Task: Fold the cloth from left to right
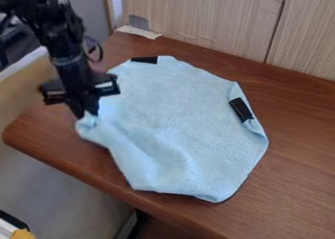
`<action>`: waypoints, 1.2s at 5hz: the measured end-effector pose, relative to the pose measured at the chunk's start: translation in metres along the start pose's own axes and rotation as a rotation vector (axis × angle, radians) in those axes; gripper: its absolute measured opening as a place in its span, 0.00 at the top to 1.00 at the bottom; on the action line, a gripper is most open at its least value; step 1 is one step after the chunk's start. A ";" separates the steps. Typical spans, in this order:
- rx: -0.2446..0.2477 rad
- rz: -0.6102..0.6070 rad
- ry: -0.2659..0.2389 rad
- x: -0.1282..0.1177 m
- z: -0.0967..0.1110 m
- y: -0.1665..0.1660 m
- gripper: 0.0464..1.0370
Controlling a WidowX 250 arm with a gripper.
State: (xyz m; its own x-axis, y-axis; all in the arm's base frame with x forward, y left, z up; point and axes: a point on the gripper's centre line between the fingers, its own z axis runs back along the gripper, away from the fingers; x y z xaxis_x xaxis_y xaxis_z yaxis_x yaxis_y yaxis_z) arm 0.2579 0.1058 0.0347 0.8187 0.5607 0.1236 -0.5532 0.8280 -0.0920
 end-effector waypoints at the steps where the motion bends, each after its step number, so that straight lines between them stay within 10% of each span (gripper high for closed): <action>1: -0.059 -0.021 -0.010 -0.002 0.012 -0.019 0.95; 3: -0.148 -0.126 -0.027 -0.001 0.027 -0.104 0.95; 4: -0.117 -0.154 0.018 -0.004 0.001 -0.133 0.93; 6: -0.026 -0.162 0.048 -0.007 -0.034 -0.147 0.46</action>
State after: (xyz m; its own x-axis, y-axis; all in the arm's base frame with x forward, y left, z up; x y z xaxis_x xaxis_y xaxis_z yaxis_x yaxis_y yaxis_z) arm 0.3384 -0.0197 0.0142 0.9038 0.4181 0.0913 -0.4093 0.9068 -0.1005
